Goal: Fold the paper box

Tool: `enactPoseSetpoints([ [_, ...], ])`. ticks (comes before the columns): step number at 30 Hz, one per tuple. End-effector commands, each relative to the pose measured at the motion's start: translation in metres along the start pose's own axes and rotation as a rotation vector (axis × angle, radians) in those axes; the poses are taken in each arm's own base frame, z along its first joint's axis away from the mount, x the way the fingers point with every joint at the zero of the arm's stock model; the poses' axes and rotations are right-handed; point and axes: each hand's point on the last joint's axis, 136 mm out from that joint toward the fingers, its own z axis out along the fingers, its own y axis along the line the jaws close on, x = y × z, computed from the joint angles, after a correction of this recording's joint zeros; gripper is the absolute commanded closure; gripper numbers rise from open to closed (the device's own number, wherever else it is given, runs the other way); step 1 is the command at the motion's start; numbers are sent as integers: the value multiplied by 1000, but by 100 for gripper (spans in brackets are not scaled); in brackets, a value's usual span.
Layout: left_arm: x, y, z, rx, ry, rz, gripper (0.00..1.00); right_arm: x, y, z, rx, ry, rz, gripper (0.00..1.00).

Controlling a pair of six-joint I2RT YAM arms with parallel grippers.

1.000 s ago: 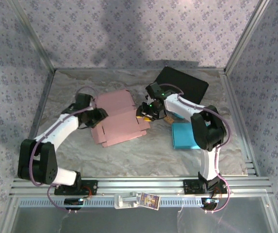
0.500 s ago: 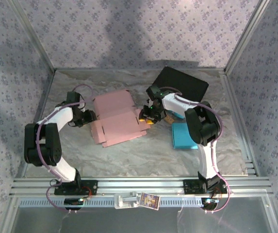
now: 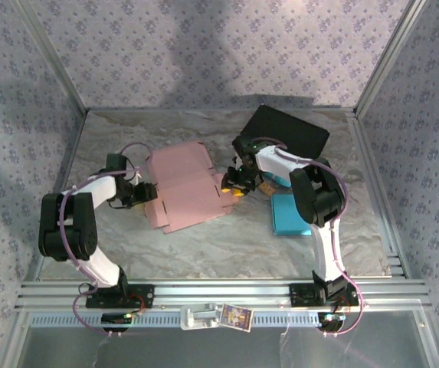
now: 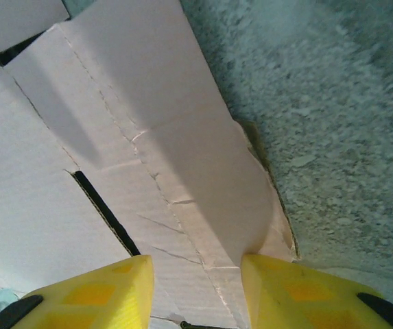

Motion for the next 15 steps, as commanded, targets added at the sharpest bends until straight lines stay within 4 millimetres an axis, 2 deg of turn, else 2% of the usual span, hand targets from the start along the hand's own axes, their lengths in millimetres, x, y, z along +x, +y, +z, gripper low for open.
enactPoseSetpoints([
  [1,8,-16,-5,106,17,-18,46,2,-23,14,61,42,19,59],
  [11,-1,-33,-34,159,-55,-53,50,2,-29,14,72,52,16,59],
  [15,4,-35,-42,166,-60,-65,51,3,-31,13,77,53,17,59],
])
